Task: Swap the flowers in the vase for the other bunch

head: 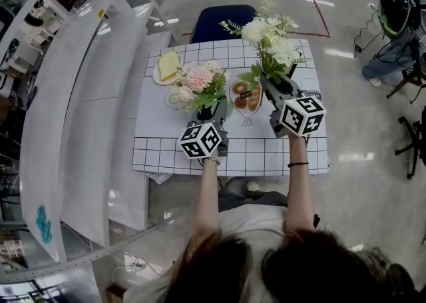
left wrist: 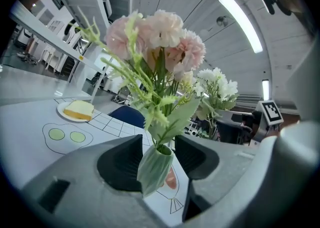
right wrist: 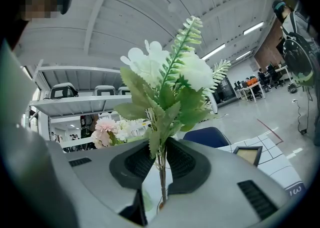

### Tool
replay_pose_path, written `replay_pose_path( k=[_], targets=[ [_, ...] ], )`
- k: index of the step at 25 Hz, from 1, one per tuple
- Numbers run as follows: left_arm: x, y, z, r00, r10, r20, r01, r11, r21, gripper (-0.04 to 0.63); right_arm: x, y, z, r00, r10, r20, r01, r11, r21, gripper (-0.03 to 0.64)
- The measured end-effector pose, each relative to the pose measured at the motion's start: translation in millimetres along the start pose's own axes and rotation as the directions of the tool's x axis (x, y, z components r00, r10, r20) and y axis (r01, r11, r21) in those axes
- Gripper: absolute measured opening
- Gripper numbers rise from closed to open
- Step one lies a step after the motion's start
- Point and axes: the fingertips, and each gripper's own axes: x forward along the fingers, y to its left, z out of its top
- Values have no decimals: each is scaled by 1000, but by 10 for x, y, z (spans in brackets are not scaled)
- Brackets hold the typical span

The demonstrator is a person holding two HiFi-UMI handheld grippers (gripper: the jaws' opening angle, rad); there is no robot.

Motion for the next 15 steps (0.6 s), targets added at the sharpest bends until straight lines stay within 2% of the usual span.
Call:
replay_pose_path(
  k=[15],
  targets=[
    [81, -51, 15, 1000, -21, 3, 21, 999, 39, 191, -76, -127, 29, 1000, -30, 11, 30, 1000, 6, 64]
  ],
)
